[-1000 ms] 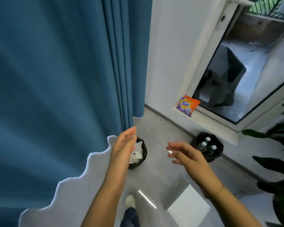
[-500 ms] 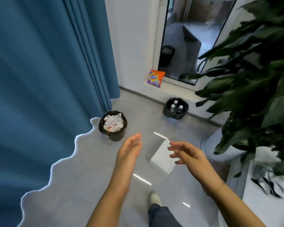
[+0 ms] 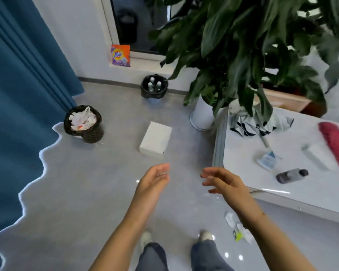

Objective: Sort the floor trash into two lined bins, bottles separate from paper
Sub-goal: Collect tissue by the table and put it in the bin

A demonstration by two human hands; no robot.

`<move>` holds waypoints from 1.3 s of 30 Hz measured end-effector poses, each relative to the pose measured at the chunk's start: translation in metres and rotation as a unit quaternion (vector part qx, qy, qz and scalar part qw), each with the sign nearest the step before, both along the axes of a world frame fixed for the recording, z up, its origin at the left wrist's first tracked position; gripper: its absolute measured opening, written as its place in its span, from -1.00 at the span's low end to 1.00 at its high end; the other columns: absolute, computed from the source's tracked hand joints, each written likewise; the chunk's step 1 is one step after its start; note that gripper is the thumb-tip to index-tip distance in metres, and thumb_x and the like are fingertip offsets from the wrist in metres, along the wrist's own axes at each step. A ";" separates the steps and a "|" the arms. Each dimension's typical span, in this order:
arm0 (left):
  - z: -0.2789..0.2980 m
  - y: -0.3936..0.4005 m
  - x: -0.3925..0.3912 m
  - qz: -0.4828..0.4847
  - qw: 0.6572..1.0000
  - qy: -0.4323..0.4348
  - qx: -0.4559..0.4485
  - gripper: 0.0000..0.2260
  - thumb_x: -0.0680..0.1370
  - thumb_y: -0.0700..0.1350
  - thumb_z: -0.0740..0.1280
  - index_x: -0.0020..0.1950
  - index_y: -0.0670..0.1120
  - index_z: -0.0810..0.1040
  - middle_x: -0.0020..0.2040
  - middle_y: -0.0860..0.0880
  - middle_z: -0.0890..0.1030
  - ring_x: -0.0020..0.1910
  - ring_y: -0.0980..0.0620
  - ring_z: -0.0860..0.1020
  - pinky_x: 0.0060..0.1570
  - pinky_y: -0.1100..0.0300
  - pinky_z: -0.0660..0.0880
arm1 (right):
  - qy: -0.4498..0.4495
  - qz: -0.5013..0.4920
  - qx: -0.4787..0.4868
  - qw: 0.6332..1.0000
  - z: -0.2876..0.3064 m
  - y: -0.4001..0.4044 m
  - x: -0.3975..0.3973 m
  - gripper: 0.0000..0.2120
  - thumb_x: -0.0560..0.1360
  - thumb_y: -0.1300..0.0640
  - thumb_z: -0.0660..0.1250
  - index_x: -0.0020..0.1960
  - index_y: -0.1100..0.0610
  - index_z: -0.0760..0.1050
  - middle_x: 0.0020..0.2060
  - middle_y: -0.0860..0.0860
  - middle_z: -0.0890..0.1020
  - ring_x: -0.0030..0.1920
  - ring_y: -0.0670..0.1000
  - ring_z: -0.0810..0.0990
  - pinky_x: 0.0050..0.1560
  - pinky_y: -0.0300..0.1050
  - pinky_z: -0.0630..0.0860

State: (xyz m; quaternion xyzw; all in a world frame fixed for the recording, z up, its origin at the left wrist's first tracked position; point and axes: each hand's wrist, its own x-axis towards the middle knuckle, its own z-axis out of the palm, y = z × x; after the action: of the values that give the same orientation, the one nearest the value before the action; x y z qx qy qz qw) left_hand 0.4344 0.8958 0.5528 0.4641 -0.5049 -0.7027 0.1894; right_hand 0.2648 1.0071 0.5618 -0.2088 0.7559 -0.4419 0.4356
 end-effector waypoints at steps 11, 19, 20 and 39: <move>-0.050 0.204 -0.147 -0.048 0.997 -0.059 0.012 -0.79 0.56 -0.24 0.27 0.13 -0.01 0.55 0.12 0.08 0.59 0.08 0.20 0.54 0.21 0.21 0.43 | -0.006 -0.032 0.031 0.999 -0.049 0.225 -0.133 -0.79 0.54 0.27 0.25 0.10 0.08 0.55 -0.03 -0.03 0.67 -0.03 -0.02 0.63 0.04 -0.13 0.53; -0.092 0.311 -0.211 -0.073 0.994 -0.078 0.021 -0.76 0.55 -0.23 0.27 0.15 0.03 0.55 0.12 0.18 0.56 0.12 0.27 0.50 0.01 0.47 0.41 | 0.037 0.029 0.117 0.992 -0.078 0.326 -0.211 -0.79 0.52 0.27 0.26 0.08 0.05 0.55 -0.02 -0.04 0.65 -0.04 -0.04 0.62 -0.11 -0.28 0.54; -0.100 0.317 -0.211 -0.072 0.994 -0.084 0.026 -0.76 0.55 -0.23 0.28 0.14 0.04 0.54 0.12 0.18 0.56 0.12 0.27 0.49 -0.02 0.49 0.42 | 0.056 0.041 0.133 0.989 -0.084 0.329 -0.215 -0.80 0.52 0.26 0.27 0.06 0.03 0.54 -0.02 -0.04 0.65 -0.07 -0.07 0.61 -0.13 -0.32 0.52; -0.392 0.456 -0.306 -0.163 0.926 -0.340 -0.027 -0.45 0.51 -0.16 0.35 0.46 -0.01 0.24 0.48 0.05 0.14 0.45 0.04 0.18 0.39 0.20 0.21 | 0.098 0.275 0.328 0.898 -0.388 0.368 -0.352 -0.52 0.49 0.10 0.31 0.39 -0.02 0.31 0.29 -0.05 0.44 0.09 -0.06 0.48 0.05 -0.29 0.39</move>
State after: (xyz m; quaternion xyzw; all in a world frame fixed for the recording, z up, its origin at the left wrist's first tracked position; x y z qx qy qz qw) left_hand 0.1282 1.3519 0.1606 0.5809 -0.6268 -0.5099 -0.0980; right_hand -0.0867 1.3754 0.1735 -0.2959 0.8092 -0.0083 0.5075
